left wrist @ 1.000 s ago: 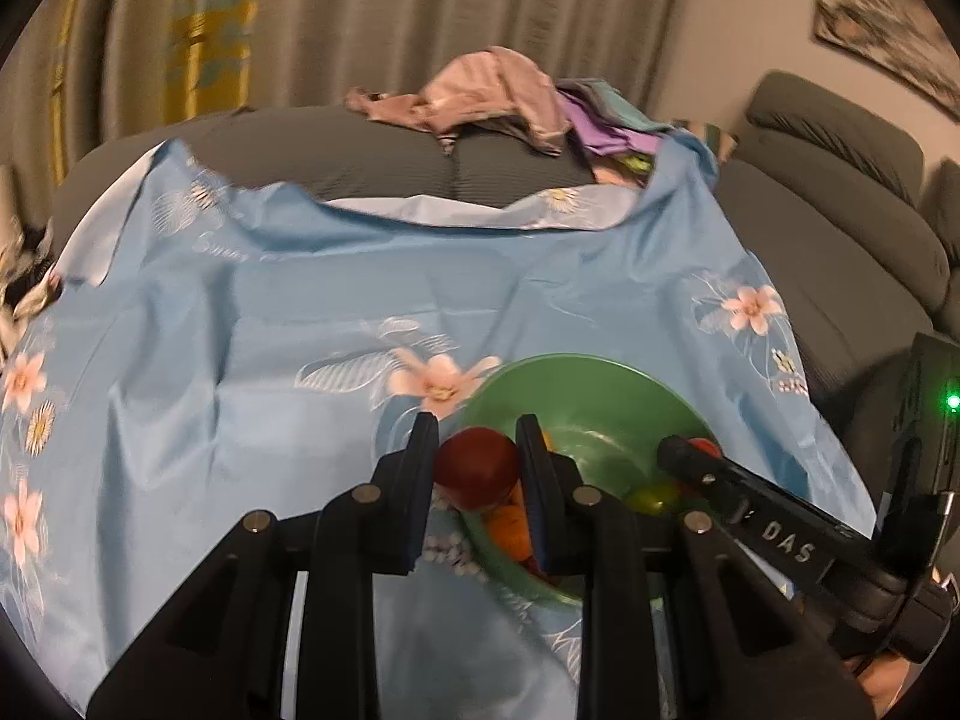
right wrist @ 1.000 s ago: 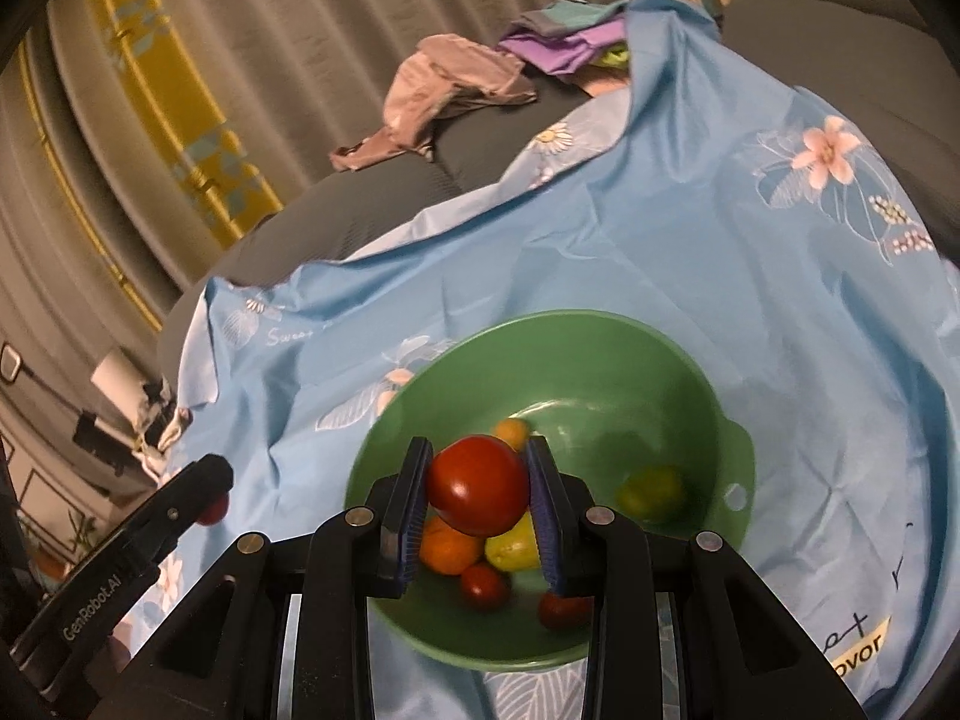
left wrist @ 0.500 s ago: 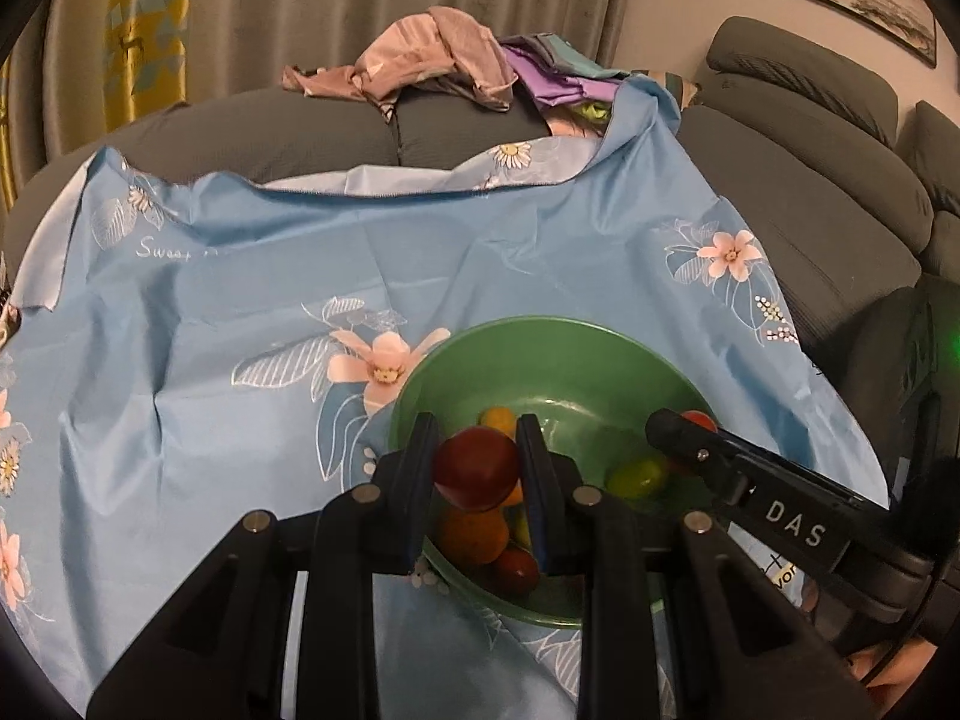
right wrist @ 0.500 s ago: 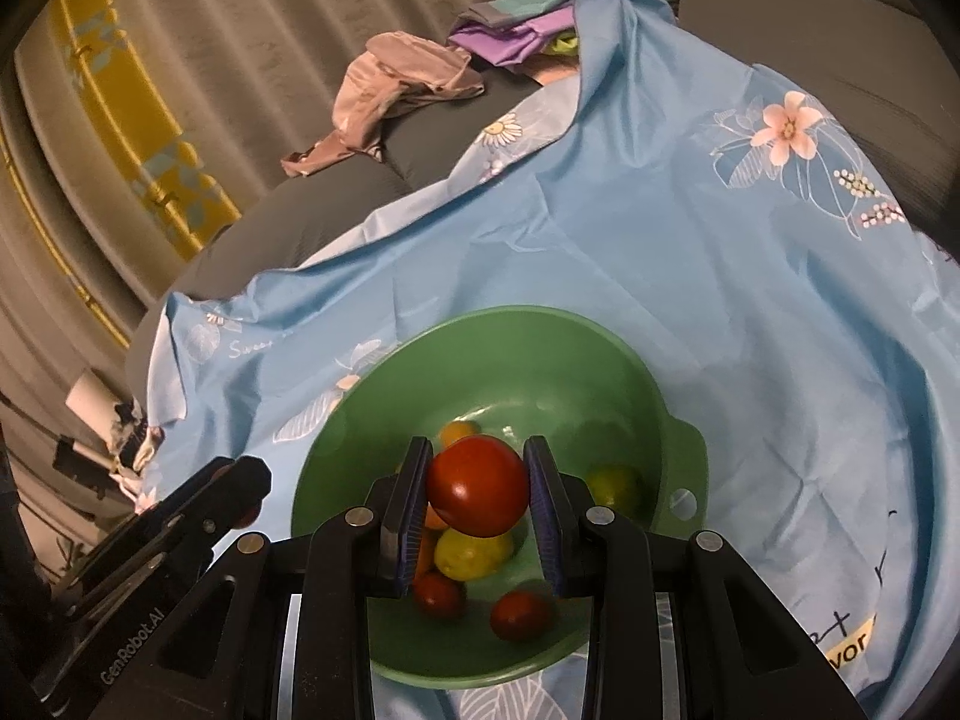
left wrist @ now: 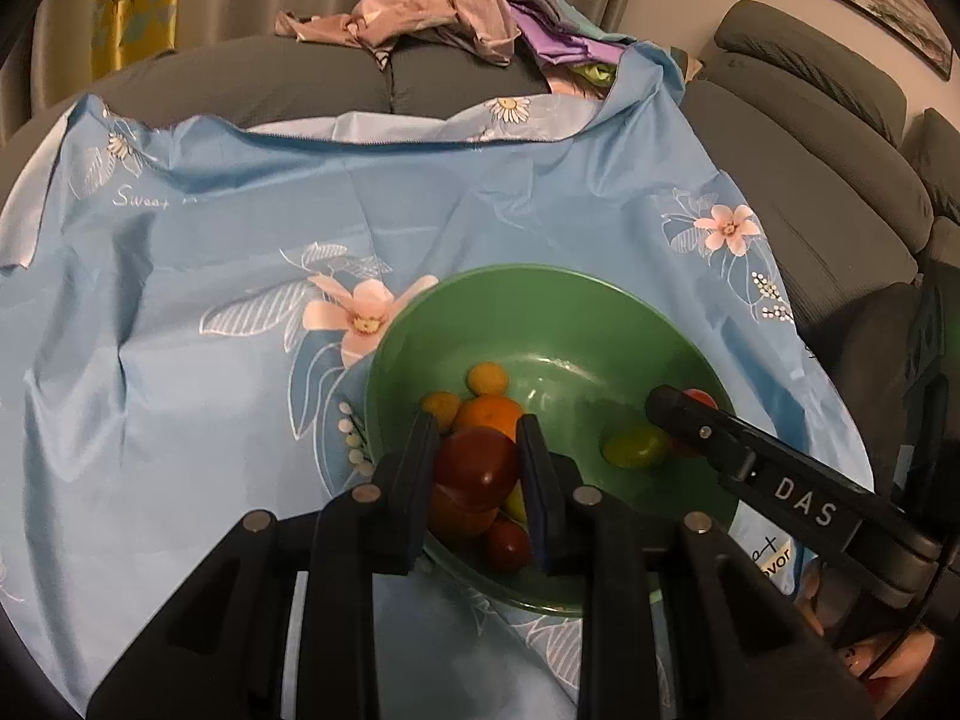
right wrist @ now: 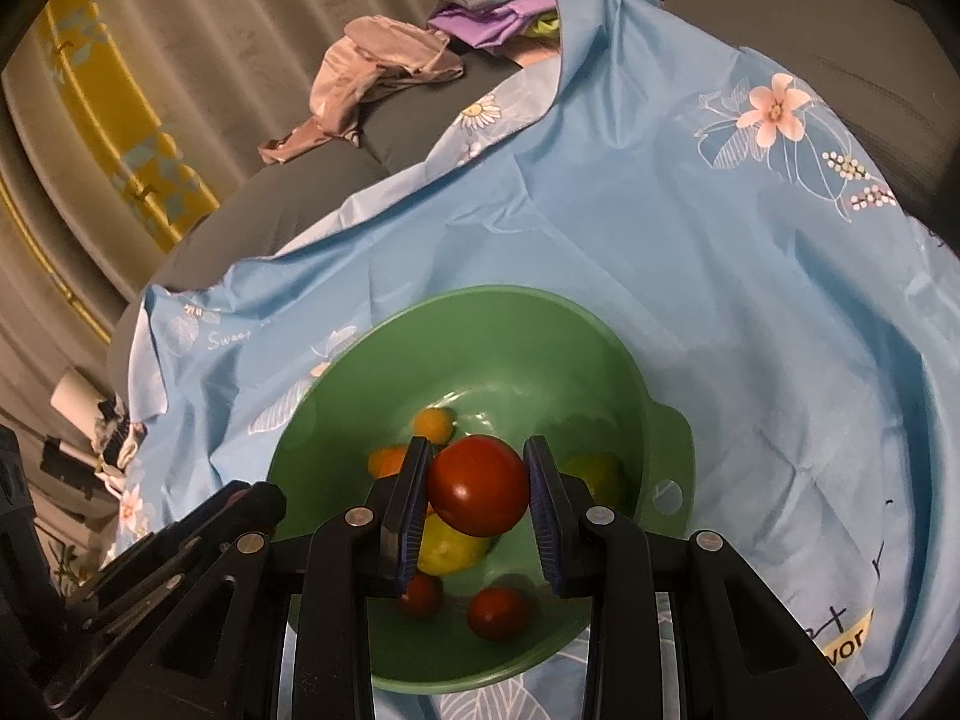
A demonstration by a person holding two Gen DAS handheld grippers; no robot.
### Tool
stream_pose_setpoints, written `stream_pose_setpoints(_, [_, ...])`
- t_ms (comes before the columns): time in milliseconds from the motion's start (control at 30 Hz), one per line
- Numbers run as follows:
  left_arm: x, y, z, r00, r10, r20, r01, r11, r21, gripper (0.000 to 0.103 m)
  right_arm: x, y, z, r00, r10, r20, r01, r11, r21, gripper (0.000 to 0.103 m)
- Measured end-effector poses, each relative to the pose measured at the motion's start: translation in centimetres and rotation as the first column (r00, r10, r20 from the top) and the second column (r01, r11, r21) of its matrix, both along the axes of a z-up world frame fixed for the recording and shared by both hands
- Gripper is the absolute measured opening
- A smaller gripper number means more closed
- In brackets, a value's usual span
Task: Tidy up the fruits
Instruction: 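Lower the tomato into the bowl and open the right gripper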
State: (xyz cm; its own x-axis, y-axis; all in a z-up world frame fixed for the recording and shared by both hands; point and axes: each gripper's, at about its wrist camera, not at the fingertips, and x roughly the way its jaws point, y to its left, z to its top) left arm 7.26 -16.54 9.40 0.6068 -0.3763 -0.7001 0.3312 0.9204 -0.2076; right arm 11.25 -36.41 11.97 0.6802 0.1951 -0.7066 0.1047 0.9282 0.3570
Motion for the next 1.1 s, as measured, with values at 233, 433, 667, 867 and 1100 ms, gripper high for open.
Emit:
stream_pose_setpoints(233, [0.3, 0.0, -0.5, 1.0, -0.009, -0.022, 0.008, 1.0, -0.002, 0.026, 0.3, 0.6, -0.3, 1.0, 0.017, -0.015, -0.017, 1.0, -0.019, 0.033])
stream_pose_setpoints(433, [0.5, -0.1, -1.2, 0.999, -0.008, -0.04, 0.008, 1.0, 0.006, 0.026, 0.5, 0.9, -0.7, 0.999, 0.024, -0.034, -0.025, 0.999, -0.032, 0.033])
stream_pose_setpoints(667, [0.5, -0.6, -1.7, 0.998, -0.023, -0.058, 0.023, 1.0, 0.006, 0.026, 0.7, 1.0, -1.1, 0.998, 0.024, -0.054, -0.026, 0.999, -0.041, 0.033])
stream_pose_setpoints(867, [0.6, -0.9, -2.0, 0.997, -0.032, -0.066, 0.032, 0.999, 0.011, 0.027, 0.7, 1.0, -1.1, 0.998, 0.028, -0.056, -0.031, 0.998, -0.054, 0.033])
stream_pose_setpoints(1100, [0.5, -1.0, -2.2, 0.997, -0.04, -0.069, 0.041, 0.999, 0.012, 0.027, 0.8, 1.3, -1.1, 0.998, 0.029, -0.057, -0.033, 0.997, -0.07, 0.034])
